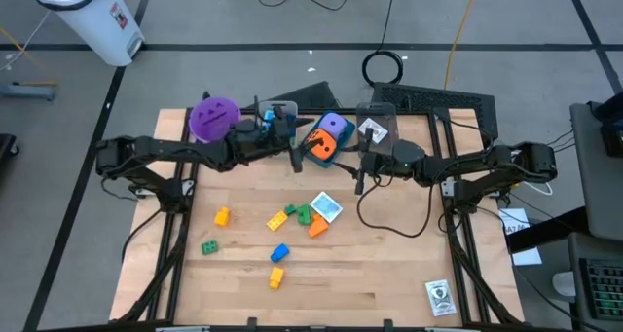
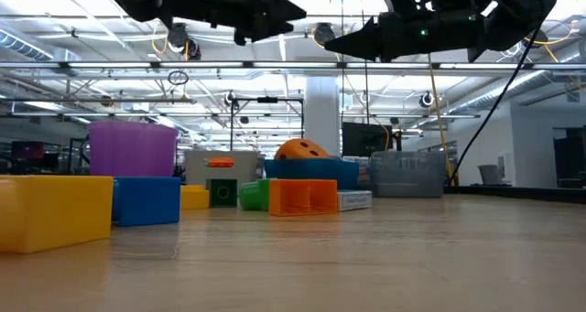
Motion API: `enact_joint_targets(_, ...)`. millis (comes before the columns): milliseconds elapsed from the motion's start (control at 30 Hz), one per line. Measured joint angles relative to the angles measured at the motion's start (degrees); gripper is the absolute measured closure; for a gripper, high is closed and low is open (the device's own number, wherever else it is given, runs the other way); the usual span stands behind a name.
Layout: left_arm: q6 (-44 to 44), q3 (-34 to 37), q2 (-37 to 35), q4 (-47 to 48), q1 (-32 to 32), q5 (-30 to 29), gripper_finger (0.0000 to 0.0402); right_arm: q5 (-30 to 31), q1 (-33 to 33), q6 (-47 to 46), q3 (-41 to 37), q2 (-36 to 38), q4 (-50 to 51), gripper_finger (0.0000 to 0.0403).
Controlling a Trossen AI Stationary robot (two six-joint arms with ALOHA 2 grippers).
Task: Pick & Place Toys
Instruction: Put the black and white deck of cards into the black bin
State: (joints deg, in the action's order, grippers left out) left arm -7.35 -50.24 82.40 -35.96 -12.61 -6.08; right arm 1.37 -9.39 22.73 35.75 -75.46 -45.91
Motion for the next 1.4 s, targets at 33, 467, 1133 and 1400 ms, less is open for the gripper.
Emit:
enact_joint_targets(33, 0.14, 0.00, 0.04, -0.91, -0.05, -0.03, 0.0112, 0.00, 0.00, -0.81, 0.00, 0.00, 0.49, 0.0248)
enact_joint_targets(467, 8.45, 0.00, 0.12, -7.66, -0.01, 0.01, 0.0112, 0.04, 0.00, -9.69, 0.00, 0.00, 13.30, 0.0248)
enact_joint_targets(1133, 21.67, 0.00, 0.09, -3.76, 4.17, 0.84, 0.0112, -0.42, 3.32, -40.06, -15.23, 0.00, 5.71, 0.0248)
enact_joint_targets(1400, 14.83, -0.02, 0.09, 5.39, 12.61, -0.93, 0.0112, -7.51, 10.17, -39.66, -21.42, 0.02, -8.06, 0.0248)
